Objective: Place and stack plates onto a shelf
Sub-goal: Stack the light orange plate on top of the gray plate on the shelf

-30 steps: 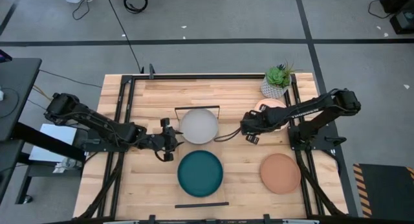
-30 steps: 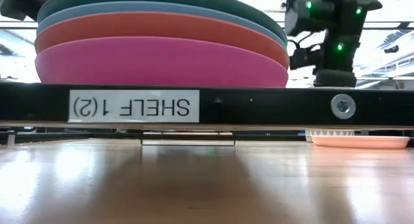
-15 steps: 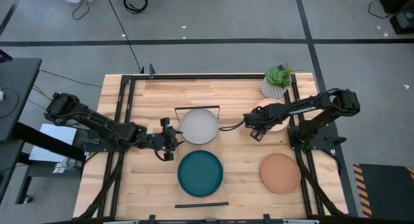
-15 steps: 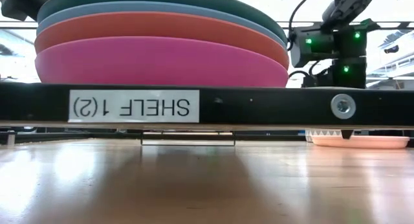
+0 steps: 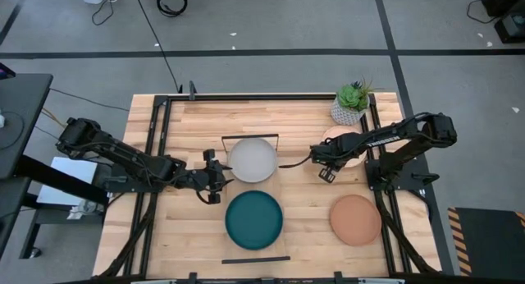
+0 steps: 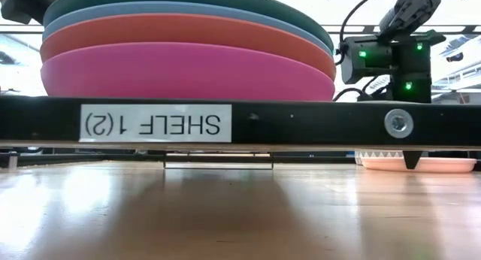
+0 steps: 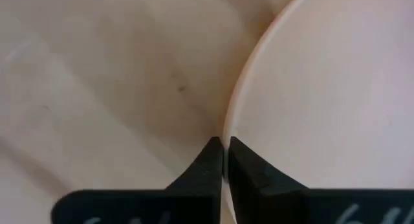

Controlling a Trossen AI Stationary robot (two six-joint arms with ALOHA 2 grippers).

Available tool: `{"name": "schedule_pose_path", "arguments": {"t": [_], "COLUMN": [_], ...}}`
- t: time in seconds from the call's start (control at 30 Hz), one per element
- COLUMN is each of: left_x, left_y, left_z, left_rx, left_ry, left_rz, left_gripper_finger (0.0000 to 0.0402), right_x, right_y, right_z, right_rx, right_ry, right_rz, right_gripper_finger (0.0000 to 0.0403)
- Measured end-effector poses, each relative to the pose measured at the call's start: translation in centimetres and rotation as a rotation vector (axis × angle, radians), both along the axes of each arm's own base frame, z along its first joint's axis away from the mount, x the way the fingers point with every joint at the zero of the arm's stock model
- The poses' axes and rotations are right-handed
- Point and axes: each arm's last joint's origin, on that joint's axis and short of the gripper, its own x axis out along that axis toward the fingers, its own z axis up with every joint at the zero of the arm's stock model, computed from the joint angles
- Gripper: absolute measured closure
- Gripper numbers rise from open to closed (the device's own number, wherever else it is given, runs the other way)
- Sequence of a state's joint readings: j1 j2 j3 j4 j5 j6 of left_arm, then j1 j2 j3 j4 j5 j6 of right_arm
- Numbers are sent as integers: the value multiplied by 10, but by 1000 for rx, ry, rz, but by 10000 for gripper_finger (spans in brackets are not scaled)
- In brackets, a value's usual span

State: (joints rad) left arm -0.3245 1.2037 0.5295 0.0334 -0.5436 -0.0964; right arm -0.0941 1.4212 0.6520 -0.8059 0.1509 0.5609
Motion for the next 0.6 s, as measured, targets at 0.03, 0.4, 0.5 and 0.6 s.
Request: {"name": "schedule_pose_path", "arguments": {"t": [0.03,0.4,0.5,0.6], "left_x": [0,11,11,11], "left_y": [0,-8,-9,-9], "left_z": [0,24,23,22], "left_rx": [-8,-125,-156,-207], "left_ry": [-3,-58,-46,-49], "left_rz": [1,-106,-123,-114], "left_gripper_finger": [214,214,214,214], "right_x": [1,31,36,39], "right_y": [1,70,98,122], "right_z": [1,52,69,86], "right_rx": [25,56,32,-21], "right_ry": [-3,-103,-175,-257], "right_rz": [16,459,614,722], "right_gripper_finger": [389,390,390,390]}}
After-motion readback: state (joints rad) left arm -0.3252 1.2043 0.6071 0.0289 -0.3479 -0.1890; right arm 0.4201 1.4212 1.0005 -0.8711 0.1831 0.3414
